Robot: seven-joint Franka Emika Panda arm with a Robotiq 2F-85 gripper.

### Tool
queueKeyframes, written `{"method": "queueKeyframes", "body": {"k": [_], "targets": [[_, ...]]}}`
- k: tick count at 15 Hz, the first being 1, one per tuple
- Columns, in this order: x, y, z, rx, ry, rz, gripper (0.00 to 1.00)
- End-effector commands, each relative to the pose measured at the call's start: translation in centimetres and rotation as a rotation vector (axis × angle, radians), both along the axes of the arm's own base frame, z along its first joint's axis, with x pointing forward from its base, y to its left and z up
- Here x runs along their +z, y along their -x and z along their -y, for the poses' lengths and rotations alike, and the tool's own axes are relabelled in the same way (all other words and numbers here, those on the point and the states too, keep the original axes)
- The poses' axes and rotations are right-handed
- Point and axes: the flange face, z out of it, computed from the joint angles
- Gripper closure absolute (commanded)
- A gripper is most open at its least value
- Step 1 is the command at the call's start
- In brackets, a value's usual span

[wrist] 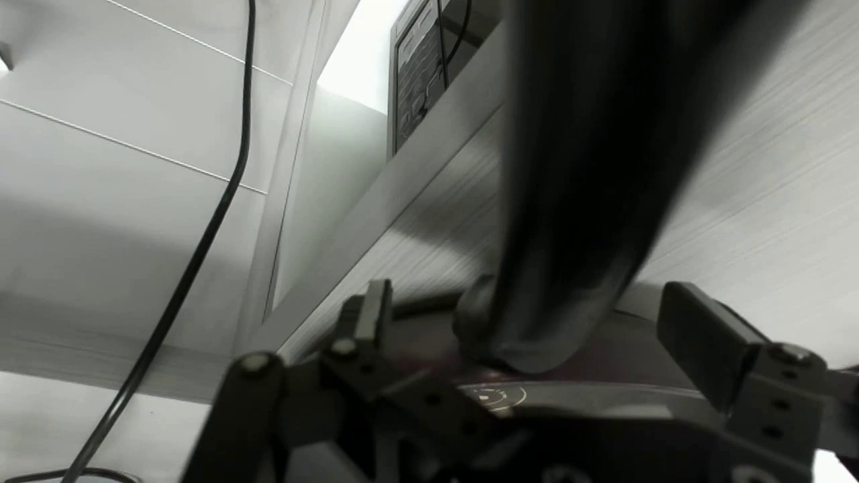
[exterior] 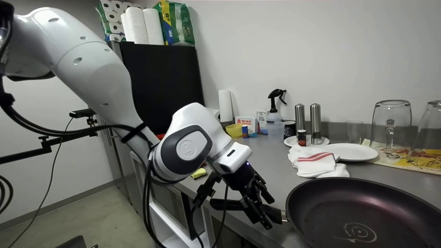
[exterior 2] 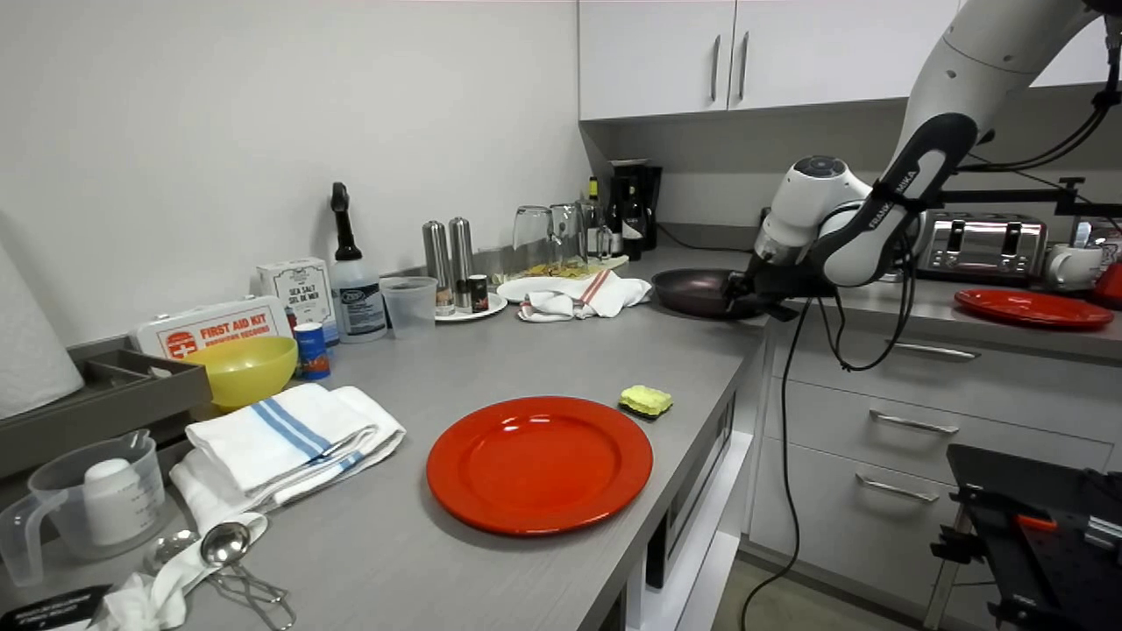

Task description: Move the pan to the right and the left twice, then move it to the right on the counter

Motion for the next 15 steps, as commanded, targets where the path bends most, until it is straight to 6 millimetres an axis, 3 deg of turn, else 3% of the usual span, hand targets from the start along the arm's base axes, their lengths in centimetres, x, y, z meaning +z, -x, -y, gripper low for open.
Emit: {"method": "queueKeyframes", "body": {"k": [1, 3, 4, 5, 12, 15], "targets": [[-0.09, -0.83, 0.70, 0.003, 0.012, 0.014, 0.00], [-0.11, -0.98, 0.84, 0.003, 0.013, 0.015, 0.00], [-0.14, -1.04, 0.89, 0.004, 0.013, 0.014, 0.07], [-0.18, -1.08, 0.94, 0.005, 0.012, 0.013, 0.26], [-0.37, -1.09, 1.55, 0.001, 0.015, 0.015, 0.77], [-0.44, -1.11, 1.66, -0.001, 0.015, 0.015, 0.77]]}}
